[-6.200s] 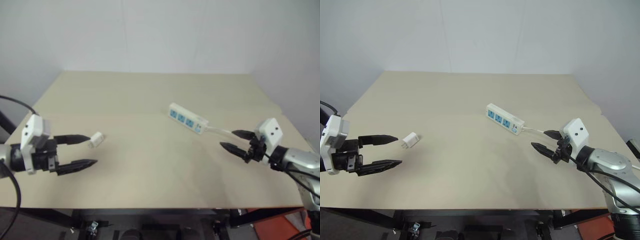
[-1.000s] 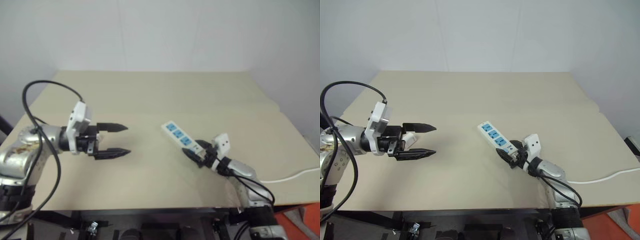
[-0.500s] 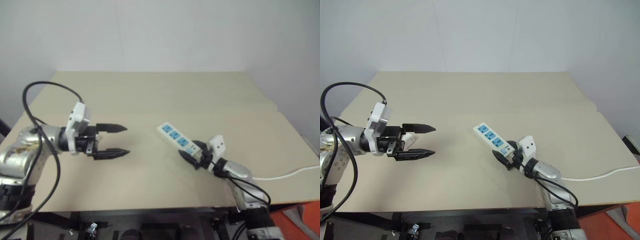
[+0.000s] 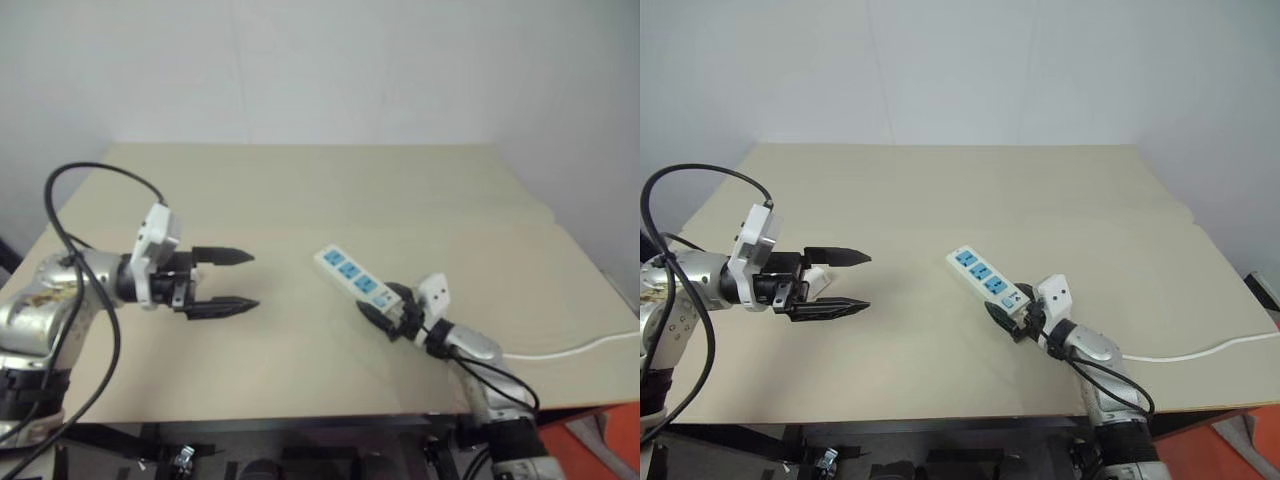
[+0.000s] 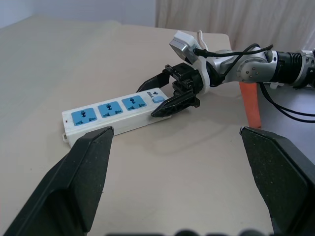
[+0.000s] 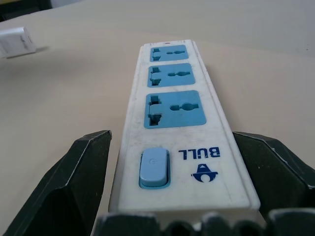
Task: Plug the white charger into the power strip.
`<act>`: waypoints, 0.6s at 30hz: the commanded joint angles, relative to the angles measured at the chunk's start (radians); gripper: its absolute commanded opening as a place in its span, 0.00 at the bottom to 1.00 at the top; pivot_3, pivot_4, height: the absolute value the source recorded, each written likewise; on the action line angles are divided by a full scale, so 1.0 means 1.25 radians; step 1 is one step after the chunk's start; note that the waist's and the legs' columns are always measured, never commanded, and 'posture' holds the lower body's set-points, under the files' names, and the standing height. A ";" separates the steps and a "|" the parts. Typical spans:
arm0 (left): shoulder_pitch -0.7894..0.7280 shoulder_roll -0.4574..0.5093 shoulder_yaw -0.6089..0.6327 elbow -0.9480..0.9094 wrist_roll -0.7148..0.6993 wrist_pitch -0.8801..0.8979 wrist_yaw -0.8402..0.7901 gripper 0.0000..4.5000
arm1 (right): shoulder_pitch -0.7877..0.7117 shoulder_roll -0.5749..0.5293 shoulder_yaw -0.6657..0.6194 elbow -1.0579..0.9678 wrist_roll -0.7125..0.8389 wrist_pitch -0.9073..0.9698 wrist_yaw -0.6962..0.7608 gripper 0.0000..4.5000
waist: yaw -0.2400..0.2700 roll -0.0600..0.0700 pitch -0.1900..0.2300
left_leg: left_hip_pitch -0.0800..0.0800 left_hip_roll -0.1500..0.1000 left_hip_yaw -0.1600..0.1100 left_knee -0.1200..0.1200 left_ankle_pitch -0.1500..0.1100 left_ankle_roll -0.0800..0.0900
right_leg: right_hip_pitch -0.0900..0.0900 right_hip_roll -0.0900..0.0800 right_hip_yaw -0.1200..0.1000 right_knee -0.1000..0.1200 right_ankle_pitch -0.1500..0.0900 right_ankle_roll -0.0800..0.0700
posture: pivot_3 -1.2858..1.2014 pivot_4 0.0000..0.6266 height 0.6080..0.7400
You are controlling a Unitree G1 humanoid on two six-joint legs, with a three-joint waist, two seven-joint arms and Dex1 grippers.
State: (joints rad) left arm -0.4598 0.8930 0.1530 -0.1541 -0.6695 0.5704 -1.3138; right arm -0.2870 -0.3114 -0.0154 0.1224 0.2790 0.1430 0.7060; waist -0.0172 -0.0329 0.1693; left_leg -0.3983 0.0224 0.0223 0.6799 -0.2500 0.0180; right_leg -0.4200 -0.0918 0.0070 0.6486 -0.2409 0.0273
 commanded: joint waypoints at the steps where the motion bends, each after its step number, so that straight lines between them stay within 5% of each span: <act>1: -0.020 0.002 0.005 -0.004 -0.003 -0.013 -0.001 1.00 | 0.002 -0.002 -0.016 -0.020 0.029 0.011 0.009 0.99 | 0.000 0.000 0.000 | 0.000 0.000 0.000 0.000 0.000 0.000 | 0.000 0.000 0.000 0.000 0.000 0.000 | 0.52 0.24 1.00; 18: -0.020 0.000 0.006 -0.003 -0.002 -0.014 0.001 1.00 | 0.034 -0.035 -0.013 -0.118 0.002 -0.017 -0.023 0.99 | 0.001 0.000 0.000 | -0.001 0.000 0.001 0.000 0.000 0.000 | -0.001 0.000 0.001 0.000 0.000 0.000 | 0.52 0.24 1.00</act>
State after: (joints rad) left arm -0.4638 0.8895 0.1528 -0.1516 -0.6692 0.5701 -1.3118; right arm -0.2486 -0.3430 -0.0152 0.0298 0.2767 0.1434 0.6756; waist -0.0160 -0.0329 0.1693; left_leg -0.3992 0.0224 0.0235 0.6799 -0.2500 0.0181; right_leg -0.4213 -0.0919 0.0078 0.6485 -0.2407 0.0276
